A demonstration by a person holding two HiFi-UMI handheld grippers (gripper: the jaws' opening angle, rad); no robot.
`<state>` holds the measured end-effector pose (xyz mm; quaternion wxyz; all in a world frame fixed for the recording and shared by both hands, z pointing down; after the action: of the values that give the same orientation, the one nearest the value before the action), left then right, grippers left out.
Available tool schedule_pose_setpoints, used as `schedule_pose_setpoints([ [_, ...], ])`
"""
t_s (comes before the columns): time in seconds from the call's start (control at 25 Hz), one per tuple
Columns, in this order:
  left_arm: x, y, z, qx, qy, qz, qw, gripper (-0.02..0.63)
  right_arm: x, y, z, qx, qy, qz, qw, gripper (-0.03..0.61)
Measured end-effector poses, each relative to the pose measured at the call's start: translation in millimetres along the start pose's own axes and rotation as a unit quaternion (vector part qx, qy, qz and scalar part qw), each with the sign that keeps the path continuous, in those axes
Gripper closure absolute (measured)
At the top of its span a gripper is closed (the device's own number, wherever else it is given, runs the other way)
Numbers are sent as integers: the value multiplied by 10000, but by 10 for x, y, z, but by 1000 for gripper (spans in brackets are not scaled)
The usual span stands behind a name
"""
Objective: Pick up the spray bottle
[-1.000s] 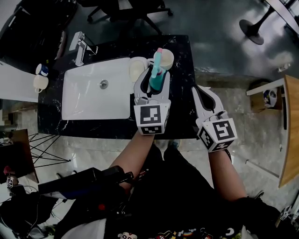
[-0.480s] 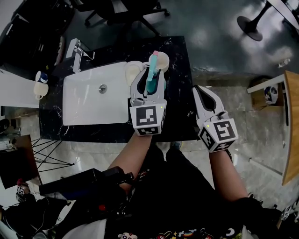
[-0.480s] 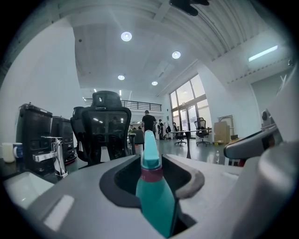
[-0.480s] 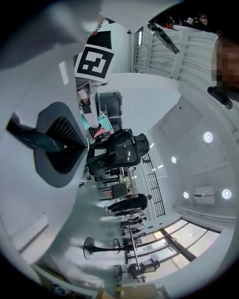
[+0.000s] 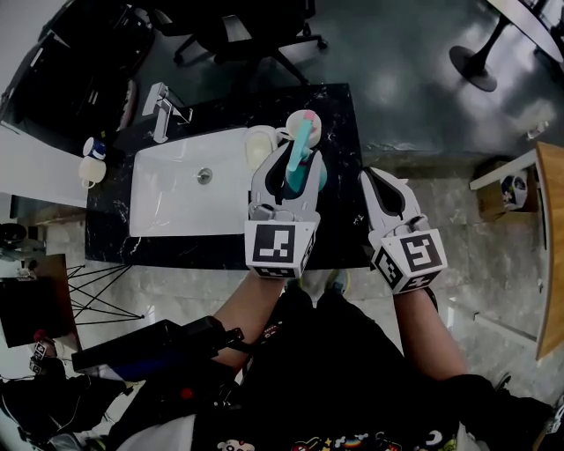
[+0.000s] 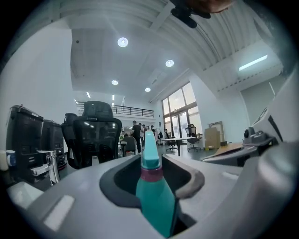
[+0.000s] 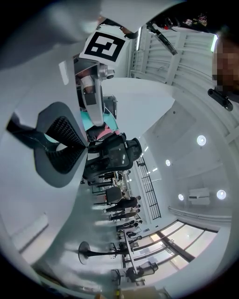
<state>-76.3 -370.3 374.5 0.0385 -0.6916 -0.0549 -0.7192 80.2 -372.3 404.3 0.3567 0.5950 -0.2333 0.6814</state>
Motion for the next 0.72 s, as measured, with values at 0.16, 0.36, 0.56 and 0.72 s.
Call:
schedule_pose_setpoints([
  [0.16, -200, -243, 97, 174, -78, 87, 9998, 465, -111, -104, -113, -112, -56, 145, 9998, 554],
  [0.36, -384, -564, 222, 314, 12, 250, 9992, 465, -240, -307, -274, -218, -197, 356, 9989, 555],
  [0.56, -372, -796, 349, 359, -9, 138, 9993, 465, -335, -532, -429, -241, -317, 494, 9980, 555],
  [0.72, -291, -883, 380, 335, 74, -164, 9993, 465, -311, -609, -451, -151, -355, 358, 9986, 557],
])
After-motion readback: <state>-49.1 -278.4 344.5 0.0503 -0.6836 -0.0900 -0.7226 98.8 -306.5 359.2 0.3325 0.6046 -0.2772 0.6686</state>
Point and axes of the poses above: the fingertips, and each gripper's own axes: y forward along the fingers, z to its right, x out of its underside, the point moved 6 cm from there along -y, backward along the fingers, and after that the axes turned 8 degrees about -x, right-handed, at the moved point
